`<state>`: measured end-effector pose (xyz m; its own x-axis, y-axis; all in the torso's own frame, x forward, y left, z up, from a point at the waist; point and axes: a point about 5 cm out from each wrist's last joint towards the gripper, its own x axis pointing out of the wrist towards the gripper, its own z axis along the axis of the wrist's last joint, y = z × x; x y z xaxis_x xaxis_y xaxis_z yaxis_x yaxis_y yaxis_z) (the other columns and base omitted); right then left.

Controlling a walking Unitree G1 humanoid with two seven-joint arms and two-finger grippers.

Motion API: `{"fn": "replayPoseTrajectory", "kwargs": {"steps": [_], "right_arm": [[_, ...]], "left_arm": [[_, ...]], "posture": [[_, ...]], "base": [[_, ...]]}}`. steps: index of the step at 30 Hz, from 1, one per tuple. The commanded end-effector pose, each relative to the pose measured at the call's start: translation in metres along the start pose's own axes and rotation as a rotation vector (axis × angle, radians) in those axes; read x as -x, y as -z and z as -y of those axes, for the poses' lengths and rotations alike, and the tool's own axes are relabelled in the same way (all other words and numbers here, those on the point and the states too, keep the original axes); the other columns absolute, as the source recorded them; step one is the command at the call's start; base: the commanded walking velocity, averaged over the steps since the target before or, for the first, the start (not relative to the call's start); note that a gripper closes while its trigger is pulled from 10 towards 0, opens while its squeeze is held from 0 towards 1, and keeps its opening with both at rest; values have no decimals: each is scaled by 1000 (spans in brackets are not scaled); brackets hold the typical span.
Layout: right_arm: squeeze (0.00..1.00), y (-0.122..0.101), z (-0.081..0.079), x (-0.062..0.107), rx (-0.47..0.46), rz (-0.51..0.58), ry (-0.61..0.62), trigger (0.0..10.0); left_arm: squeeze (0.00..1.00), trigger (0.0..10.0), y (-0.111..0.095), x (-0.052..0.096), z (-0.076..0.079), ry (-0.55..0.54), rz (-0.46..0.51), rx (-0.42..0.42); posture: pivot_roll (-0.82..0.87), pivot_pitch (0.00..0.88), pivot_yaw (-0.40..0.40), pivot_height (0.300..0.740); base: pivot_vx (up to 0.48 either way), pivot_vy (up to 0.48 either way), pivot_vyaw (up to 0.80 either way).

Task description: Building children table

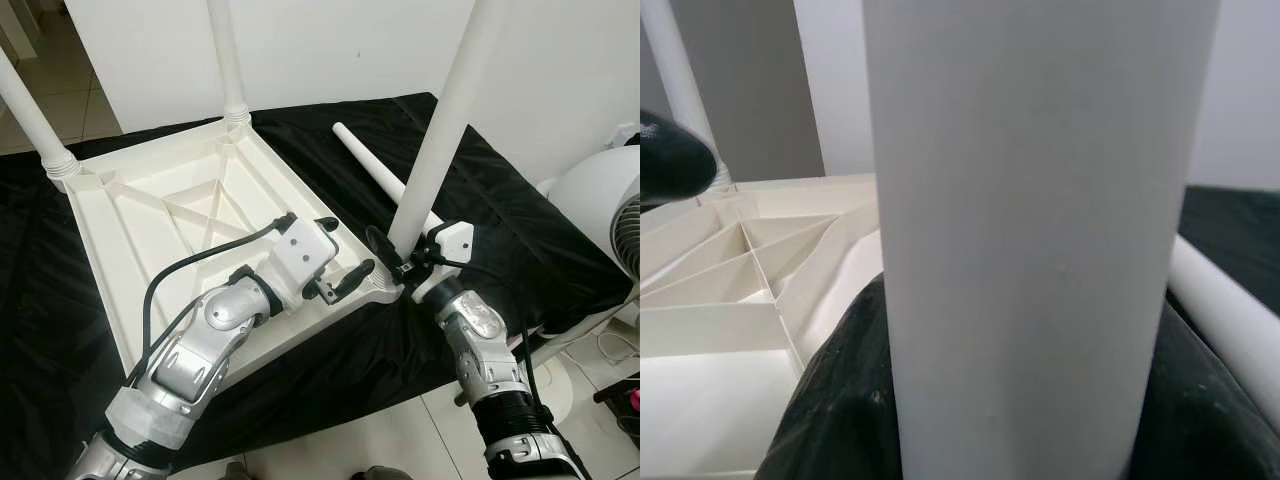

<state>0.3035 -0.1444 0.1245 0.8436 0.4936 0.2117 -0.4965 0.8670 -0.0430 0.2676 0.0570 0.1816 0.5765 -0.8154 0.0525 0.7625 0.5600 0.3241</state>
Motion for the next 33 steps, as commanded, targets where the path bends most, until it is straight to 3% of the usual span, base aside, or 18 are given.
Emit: {"fn": "replayPoseTrajectory", "kwargs": {"steps": [1,2,9,25,27,29,33], "right_arm": [[0,34,-12,19,-8,-136,1,10000],[0,34,-16,22,26,-116,0,10000],[0,40,-21,25,0,-123,8,10000],[0,43,-5,15,-112,-190,61,10000],[0,45,-6,15,-109,-211,55,10000],[0,52,-10,14,-71,-298,16,10000],[0,55,-11,14,-43,-336,-3,10000]], "left_arm": [[0,10000,-5,0,-1,39,8,-21],[0,10000,-5,0,-2,36,8,-22],[0,10000,-5,1,-2,35,9,-24],[0,10000,-6,1,-4,37,11,-34],[0,10000,-6,1,-4,36,10,-35],[0,10000,-6,1,-4,33,10,-37],[0,10000,-6,2,-5,33,10,-38]], "posture": [[-70,37,48,740],[-70,35,49,740],[-75,31,56,740],[-68,18,49,740],[-68,18,49,740],[-68,18,49,740],[-68,18,49,740]], "base": [[0,0,0],[0,0,0],[0,0,0],[0,0,0],[0,0,0],[0,0,0],[0,0,0]]}}
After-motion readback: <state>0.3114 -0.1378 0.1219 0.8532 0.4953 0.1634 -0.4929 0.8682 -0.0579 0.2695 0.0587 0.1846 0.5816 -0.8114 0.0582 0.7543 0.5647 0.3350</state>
